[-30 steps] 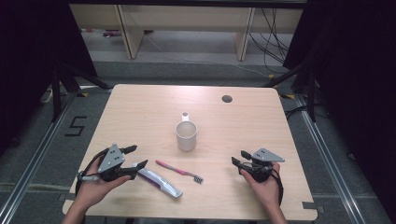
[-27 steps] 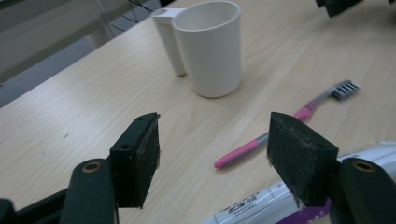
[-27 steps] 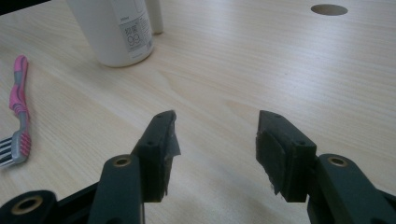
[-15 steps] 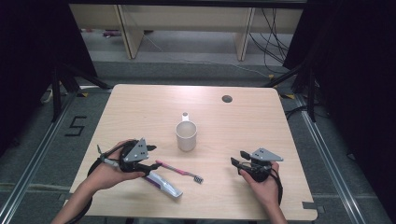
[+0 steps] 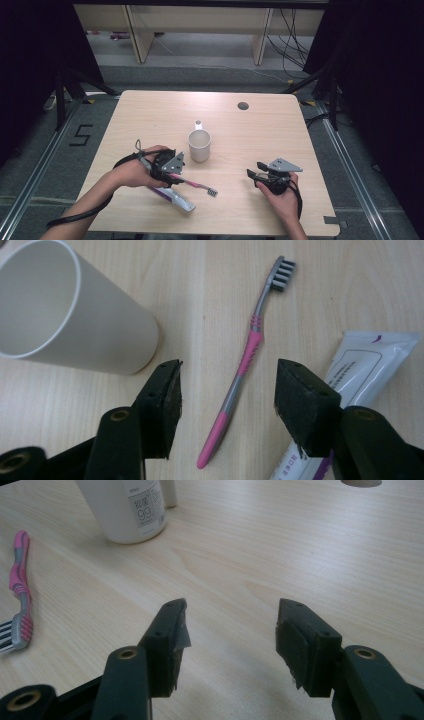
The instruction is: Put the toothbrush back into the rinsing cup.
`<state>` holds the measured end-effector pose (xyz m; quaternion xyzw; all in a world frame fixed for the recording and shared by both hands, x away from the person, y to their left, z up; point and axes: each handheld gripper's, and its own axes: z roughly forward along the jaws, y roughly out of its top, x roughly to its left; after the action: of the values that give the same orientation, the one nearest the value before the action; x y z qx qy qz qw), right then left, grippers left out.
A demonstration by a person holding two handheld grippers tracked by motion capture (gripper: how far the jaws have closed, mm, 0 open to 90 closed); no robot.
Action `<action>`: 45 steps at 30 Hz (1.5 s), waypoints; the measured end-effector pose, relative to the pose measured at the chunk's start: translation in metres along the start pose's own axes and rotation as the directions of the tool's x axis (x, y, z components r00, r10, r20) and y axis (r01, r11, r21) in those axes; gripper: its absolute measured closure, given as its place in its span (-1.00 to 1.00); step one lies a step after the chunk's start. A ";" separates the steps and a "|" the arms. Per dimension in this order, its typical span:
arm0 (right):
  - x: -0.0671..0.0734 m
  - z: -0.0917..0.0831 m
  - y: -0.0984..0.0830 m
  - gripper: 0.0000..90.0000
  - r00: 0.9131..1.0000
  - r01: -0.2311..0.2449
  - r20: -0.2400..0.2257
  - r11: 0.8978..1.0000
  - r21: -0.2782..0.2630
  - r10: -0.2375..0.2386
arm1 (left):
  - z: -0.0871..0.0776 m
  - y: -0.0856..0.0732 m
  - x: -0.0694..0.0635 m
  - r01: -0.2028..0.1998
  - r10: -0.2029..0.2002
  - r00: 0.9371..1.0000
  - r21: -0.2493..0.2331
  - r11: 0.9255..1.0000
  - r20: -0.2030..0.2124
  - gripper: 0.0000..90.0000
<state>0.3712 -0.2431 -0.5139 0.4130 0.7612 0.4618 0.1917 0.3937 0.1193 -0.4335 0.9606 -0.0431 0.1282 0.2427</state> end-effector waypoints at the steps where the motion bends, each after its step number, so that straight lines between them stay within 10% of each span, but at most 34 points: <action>1: 0.000 0.000 0.000 0.04 1.000 -0.006 -0.004 1.000 0.005 0.006 | 0.003 0.001 0.001 -0.016 0.016 1.000 0.015 1.000 0.016 0.03; 13: -0.001 0.001 0.000 0.03 1.000 0.020 -0.003 1.000 -0.005 -0.020 | 0.030 0.016 0.006 -0.141 0.122 0.983 0.139 0.980 0.140 0.23; 14: -0.001 0.001 0.000 0.04 1.000 0.021 -0.005 1.000 0.002 -0.021 | 0.034 0.019 0.008 -0.178 0.150 0.975 0.177 0.968 0.163 0.24; 21: -0.001 0.001 0.001 0.04 1.000 0.024 -0.003 1.000 0.006 -0.024 | 0.050 0.021 0.012 -0.220 0.165 0.958 0.231 0.948 0.236 0.29; 22: -0.001 0.001 0.001 0.04 1.000 0.023 -0.004 1.000 0.007 -0.023 | 0.053 0.022 0.015 -0.259 0.195 0.948 0.256 0.931 0.252 0.29; 24: -0.001 0.001 0.001 0.04 1.000 0.022 -0.005 1.000 0.006 -0.022 | 0.056 0.023 0.016 -0.277 0.207 0.942 0.263 0.924 0.263 0.31; 31: 0.000 0.002 0.001 0.04 1.000 0.020 -0.009 1.000 0.010 -0.019 | 0.061 0.026 0.020 -0.275 0.200 0.938 0.255 0.927 0.284 0.42; 33: -0.001 0.001 0.001 0.04 1.000 0.023 -0.007 1.000 0.015 -0.023 | 0.064 0.027 0.021 -0.305 0.219 0.925 0.263 0.915 0.311 0.45; 45: 0.002 0.001 0.001 0.04 1.000 -0.006 -0.009 1.000 0.026 0.006 | 0.070 0.029 0.021 -0.315 0.215 0.917 0.279 0.907 0.336 0.60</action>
<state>0.3713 -0.2409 -0.5139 0.4157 0.7666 0.4545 0.1814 0.4258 0.0599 -0.4746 0.9806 -0.1886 0.0194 0.0505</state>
